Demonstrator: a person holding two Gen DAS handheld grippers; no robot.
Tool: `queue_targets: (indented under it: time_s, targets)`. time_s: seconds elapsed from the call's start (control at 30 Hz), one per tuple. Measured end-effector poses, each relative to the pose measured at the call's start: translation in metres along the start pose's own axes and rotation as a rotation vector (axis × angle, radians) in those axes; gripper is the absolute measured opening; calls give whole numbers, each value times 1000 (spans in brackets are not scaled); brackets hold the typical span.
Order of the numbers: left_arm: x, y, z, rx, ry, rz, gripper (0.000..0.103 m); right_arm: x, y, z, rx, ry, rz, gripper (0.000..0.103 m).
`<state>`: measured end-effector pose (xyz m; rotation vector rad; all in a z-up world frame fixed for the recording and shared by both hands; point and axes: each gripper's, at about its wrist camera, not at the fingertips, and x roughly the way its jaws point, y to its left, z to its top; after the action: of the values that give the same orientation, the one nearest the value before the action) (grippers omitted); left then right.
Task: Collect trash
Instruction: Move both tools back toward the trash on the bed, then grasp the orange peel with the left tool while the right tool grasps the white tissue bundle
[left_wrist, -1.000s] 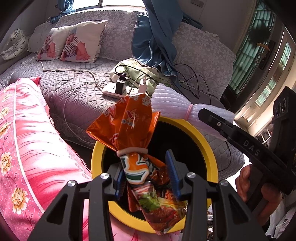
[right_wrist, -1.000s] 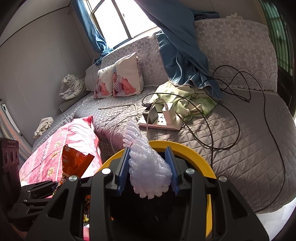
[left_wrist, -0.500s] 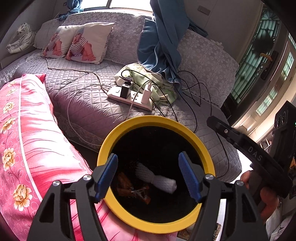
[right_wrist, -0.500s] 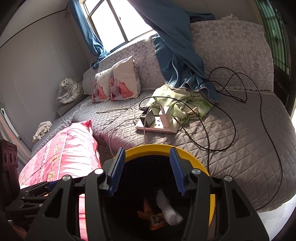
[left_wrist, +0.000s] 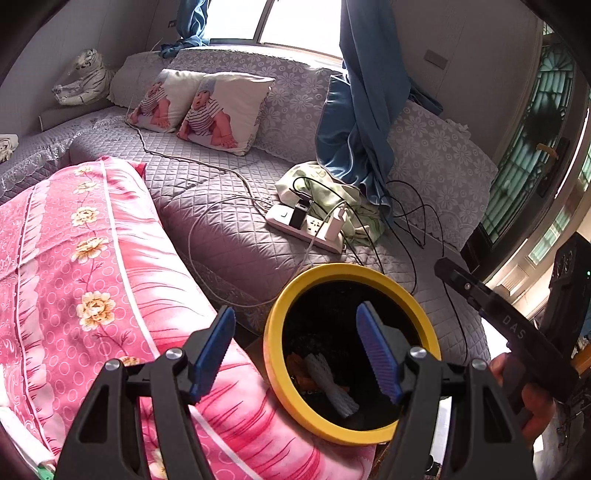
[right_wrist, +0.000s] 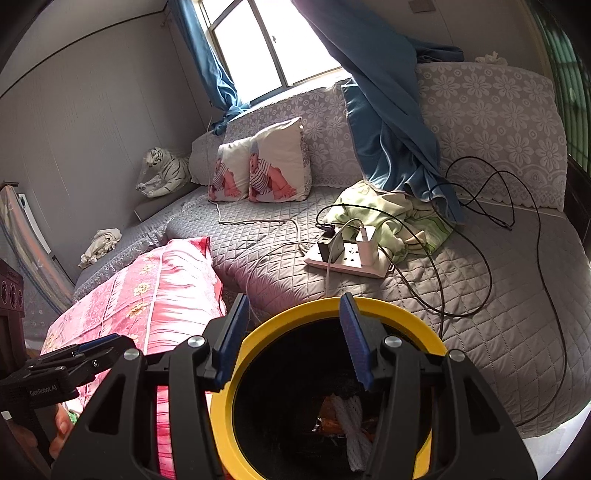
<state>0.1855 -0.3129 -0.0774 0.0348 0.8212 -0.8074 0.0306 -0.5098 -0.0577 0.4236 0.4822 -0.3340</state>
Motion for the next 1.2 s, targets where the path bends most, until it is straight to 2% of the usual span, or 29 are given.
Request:
queue_targets:
  time_s: [0.2, 0.23, 0.3, 0.57, 0.7, 0.87, 1.2]
  targets:
    - [-59, 42, -1, -35, -63, 72, 66, 4, 53, -3, -84, 25, 96, 53]
    - [-69, 50, -1, -44, -77, 89, 69, 5, 64, -4, -102, 31, 114, 53]
    - [-93, 70, -4, -70, -110, 131, 75, 7, 87, -7, -140, 45, 155, 54]
    - [-185, 143, -29, -143, -194, 319, 78, 13, 191, -31, -285, 126, 366, 55]
    - [-221, 177, -45, -171, -214, 410, 83, 15, 238, -48, -348, 179, 459, 56]
    - [-252, 215, -65, -198, -213, 494, 86, 17, 288, -72, -423, 248, 533, 56]
    - [-284, 263, -124, -289, -203, 546, 86, 31, 339, -109, -519, 359, 581, 56]
